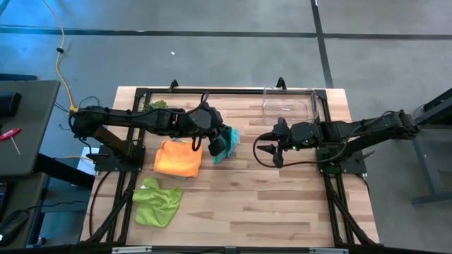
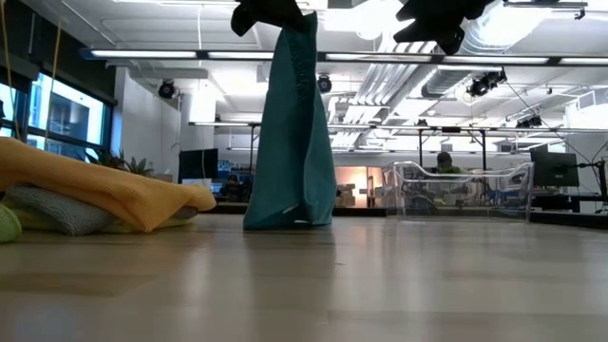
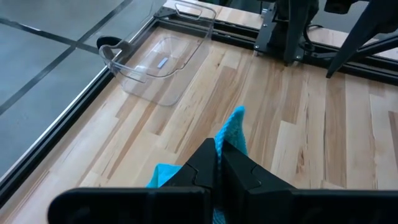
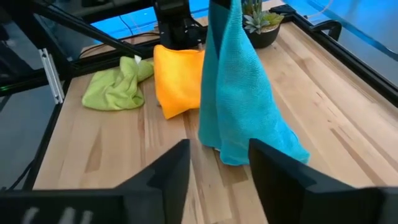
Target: Fold microfiber towels
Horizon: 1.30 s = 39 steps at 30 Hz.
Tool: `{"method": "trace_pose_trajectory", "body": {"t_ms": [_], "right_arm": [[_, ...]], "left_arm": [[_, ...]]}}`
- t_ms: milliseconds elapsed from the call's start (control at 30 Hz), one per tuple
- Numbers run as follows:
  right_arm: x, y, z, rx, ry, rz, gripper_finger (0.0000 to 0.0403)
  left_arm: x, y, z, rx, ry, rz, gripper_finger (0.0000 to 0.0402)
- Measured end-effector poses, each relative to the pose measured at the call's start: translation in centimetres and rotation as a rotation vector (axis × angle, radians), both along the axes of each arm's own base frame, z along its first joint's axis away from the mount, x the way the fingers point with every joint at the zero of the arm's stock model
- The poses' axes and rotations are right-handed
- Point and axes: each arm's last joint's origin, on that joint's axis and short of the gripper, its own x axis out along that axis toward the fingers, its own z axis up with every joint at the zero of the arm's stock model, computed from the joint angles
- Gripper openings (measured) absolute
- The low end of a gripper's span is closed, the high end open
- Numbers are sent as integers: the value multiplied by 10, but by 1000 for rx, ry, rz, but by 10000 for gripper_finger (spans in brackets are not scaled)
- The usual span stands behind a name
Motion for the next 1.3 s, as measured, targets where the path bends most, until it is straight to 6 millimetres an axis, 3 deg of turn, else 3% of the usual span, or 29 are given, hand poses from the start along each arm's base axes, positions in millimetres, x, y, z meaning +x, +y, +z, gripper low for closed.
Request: {"method": "trace_pose_trajectory", "body": {"t_ms": [333,1300], "right_arm": [[0,0,-1,-4,6,1,212],[-1,-1,-2,-18,22,-21,213]], "left_arm": [[1,0,0,-2,-8,0,0],[2,2,2,-53,-49,15,0]]}}
